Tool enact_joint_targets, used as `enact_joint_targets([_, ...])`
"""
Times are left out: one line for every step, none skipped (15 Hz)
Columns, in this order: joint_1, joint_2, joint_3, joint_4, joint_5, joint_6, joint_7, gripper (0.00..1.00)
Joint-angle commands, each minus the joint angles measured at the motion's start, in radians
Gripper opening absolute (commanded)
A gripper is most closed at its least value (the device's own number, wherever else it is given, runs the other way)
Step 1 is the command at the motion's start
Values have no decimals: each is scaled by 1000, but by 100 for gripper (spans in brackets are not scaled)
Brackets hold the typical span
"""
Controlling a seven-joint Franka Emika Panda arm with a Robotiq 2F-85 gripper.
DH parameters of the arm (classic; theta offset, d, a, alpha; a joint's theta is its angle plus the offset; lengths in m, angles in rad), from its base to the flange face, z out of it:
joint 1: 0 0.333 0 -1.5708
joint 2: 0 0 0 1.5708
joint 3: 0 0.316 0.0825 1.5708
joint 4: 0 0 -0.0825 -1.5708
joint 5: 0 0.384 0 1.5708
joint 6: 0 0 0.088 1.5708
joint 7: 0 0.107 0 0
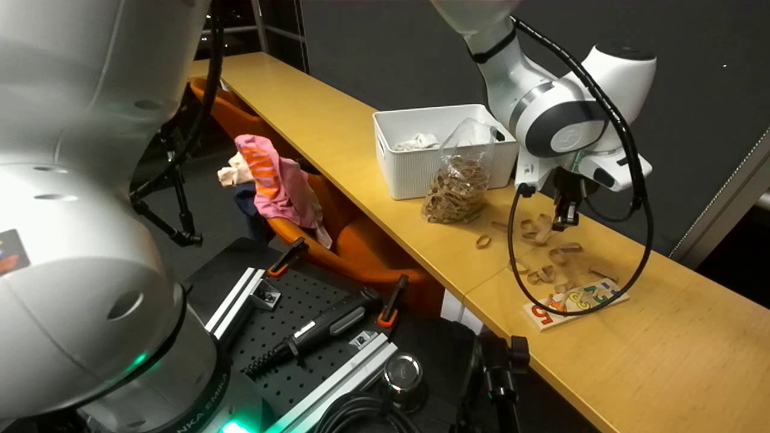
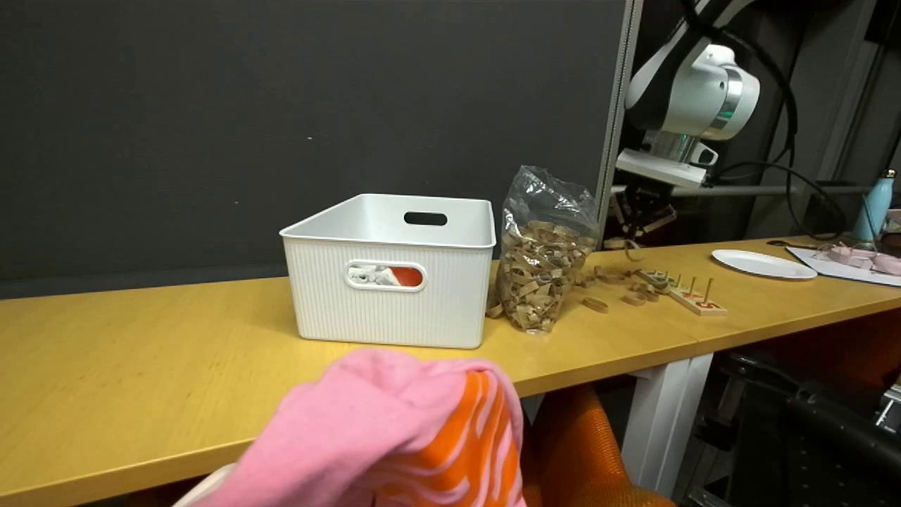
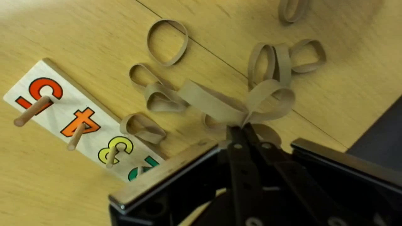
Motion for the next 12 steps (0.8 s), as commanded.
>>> enact_joint_targets([65, -197, -30, -175, -66, 99, 36, 1])
enact_joint_targets([79, -232, -33, -194, -83, 119, 45, 1])
enact_joint_targets([95, -265, -34, -212, -101, 143, 57, 1])
enact_joint_targets([110, -297, -34, -230, -121, 166, 66, 1])
enact_joint_targets([121, -324, -32, -238, -142, 181, 78, 1])
enact_joint_targets([141, -350, -37, -243, -172, 190, 106, 1])
enact_joint_targets([153, -362, -34, -239, -199, 201, 126, 1])
enact_joint_targets([169, -375, -32, -235, -231, 198, 156, 1])
enact_joint_targets([201, -378, -46, -226, -247, 196, 174, 1])
enact_joint_targets([221, -380, -45, -221, -279, 198, 204, 1])
enact_joint_targets([248, -384, -49, -223, -315, 198, 240, 1])
enact_joint_targets([268, -380, -49, -219, -343, 196, 272, 1])
